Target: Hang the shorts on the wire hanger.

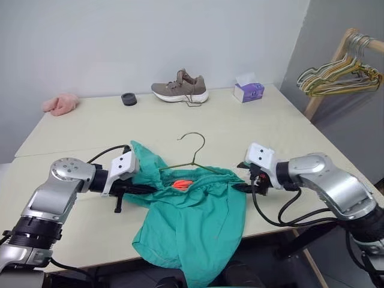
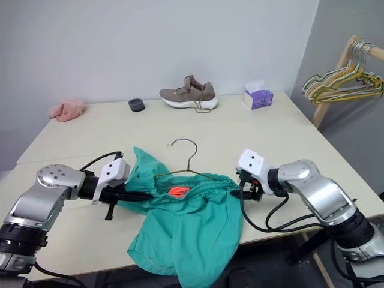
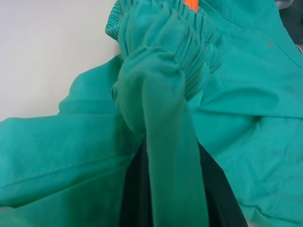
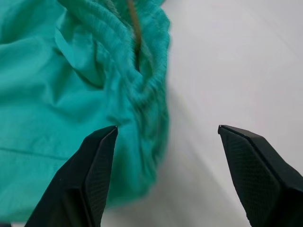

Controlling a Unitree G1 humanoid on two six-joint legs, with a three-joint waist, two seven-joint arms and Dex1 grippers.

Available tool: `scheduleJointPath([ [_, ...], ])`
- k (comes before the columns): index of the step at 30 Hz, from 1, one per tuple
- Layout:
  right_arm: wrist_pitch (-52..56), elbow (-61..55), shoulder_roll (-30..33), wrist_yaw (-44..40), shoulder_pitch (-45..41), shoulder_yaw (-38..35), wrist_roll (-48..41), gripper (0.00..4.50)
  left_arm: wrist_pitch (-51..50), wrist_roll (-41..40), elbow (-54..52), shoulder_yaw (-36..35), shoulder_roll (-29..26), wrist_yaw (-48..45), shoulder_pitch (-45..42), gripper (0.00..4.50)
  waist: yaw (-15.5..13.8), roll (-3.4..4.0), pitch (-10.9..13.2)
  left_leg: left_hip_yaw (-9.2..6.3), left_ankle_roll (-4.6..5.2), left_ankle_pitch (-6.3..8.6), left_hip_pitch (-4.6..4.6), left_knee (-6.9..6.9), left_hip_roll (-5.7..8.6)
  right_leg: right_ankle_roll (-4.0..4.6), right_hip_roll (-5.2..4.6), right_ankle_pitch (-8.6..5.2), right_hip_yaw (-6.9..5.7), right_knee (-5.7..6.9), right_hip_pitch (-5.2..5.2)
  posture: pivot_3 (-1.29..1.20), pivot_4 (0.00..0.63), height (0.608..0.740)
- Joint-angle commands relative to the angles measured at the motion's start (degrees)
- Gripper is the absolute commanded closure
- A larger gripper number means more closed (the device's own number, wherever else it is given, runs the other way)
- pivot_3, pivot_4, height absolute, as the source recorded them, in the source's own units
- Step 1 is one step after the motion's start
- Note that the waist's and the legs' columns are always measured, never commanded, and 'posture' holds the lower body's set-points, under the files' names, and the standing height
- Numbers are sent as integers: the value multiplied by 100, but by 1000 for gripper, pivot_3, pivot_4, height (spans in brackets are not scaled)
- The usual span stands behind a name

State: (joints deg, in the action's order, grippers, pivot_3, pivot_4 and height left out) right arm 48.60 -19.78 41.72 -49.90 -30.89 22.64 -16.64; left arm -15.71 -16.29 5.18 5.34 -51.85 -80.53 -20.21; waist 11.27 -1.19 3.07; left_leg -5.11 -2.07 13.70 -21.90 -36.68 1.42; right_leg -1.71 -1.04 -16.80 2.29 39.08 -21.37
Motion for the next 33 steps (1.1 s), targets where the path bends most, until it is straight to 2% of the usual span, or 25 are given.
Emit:
scheduleJointPath([
  [1,-278,366,-240,-169,-314,358,267,850,-2,-39,-133,-40,28,6,-157,4500,0,1,1,0,0,0,0,0,0,0,0,0,0,0,0,-208,0,740],
  [4,-503,670,-324,-475,-482,682,436,850,-25,-52,-177,-49,46,19,-149,4500,-4,1,1,2,0,0,-1,-2,1,0,-1,0,2,-1,0,-200,0,740],
  [7,-572,864,-445,-584,-584,729,492,1414,-39,-83,-246,-83,28,23,-87,4500,-10,1,0,1,0,0,-1,-5,2,0,-2,1,1,-1,1,-195,0,740],
  [15,-536,892,-512,-839,-731,640,478,4256,-81,-146,-379,-112,53,63,43,4500,-14,1,0,-5,0,0,-1,-5,2,1,-1,1,-3,0,1,-194,0,740],
  [16,-513,874,-511,-855,-731,621,465,4473,-100,-166,-386,-109,57,52,45,4500,-14,1,1,-6,0,0,-1,-5,2,1,-2,1,-4,0,2,-194,0,740],
  [18,-460,835,-501,-887,-720,566,441,4473,-241,-206,-288,-170,181,236,-78,4500,-16,1,0,-6,0,0,-1,-5,2,0,-2,1,-3,0,3,-194,0,740],
  [27,129,439,-307,-775,-272,17,92,4500,70,-100,570,-713,262,847,-342,1943,-12,0,0,-12,-1,0,-2,-8,2,7,-2,5,-7,1,3,-206,0,740],
  [33,880,324,-216,-386,341,-715,-256,4500,627,102,1620,-1226,171,1428,-611,1943,-23,-3,-2,-16,-1,0,-2,-8,2,8,-2,5,-10,0,3,-195,0,740],
])
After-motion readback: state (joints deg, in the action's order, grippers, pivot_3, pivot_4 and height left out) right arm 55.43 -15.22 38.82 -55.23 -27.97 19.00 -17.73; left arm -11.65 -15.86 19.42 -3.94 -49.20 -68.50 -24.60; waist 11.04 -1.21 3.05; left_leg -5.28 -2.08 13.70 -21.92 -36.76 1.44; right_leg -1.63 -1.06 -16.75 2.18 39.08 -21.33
